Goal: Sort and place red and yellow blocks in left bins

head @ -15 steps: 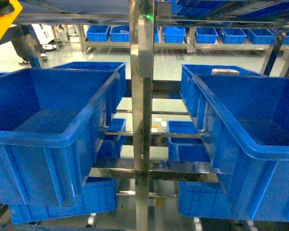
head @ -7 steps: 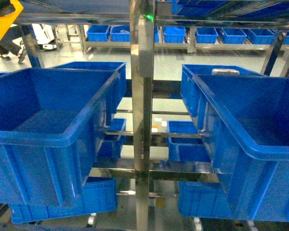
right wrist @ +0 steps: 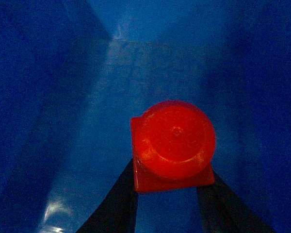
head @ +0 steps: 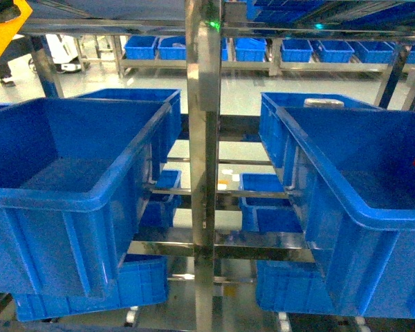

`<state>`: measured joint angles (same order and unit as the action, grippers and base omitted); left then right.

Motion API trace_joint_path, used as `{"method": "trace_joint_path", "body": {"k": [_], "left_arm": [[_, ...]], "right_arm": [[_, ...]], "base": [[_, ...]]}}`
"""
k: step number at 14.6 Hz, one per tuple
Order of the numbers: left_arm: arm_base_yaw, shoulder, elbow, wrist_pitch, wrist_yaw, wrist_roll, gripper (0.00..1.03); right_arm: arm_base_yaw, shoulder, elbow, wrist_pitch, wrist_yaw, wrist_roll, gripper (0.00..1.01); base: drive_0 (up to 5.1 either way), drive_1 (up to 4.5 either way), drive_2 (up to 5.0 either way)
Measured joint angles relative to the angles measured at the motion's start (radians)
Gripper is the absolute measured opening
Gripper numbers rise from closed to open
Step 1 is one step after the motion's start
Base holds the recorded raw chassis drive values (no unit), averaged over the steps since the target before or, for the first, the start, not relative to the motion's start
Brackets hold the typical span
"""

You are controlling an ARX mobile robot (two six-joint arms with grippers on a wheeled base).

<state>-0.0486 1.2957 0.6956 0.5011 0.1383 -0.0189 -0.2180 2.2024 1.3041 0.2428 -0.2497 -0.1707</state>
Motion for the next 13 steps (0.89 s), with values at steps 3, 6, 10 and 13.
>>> {"method": "trace_joint_path", "body": {"k": [3, 6, 10, 13], "left_arm": [[0.0, 0.0, 0.0, -0.002, 0.0, 0.0, 0.27], [0.0, 0.0, 0.0, -0.001, 0.0, 0.0, 0.27], [0.0, 0.0, 0.0, -0.002, 0.0, 0.0, 0.27], [0.0, 0.0, 0.0, 0.0, 0.0, 0.0, 0.27]], "right_arm": [[0.017, 0.008, 0.022, -0.045, -0.033, -0.016, 0.28], [0.042, 0.008, 0.019, -0.032, -0.051, -0.007, 0.61], [0.073, -0.039, -0.086, 0.113, -0.044, 0.043, 0.99], [0.102, -0.209, -0.265, 0.294, -0.036, 0.095, 0.98]], "base": [[0.0, 0.0, 0.0], [0.0, 0.0, 0.0], [0.0, 0.0, 0.0], [0.0, 0.0, 0.0]]}}
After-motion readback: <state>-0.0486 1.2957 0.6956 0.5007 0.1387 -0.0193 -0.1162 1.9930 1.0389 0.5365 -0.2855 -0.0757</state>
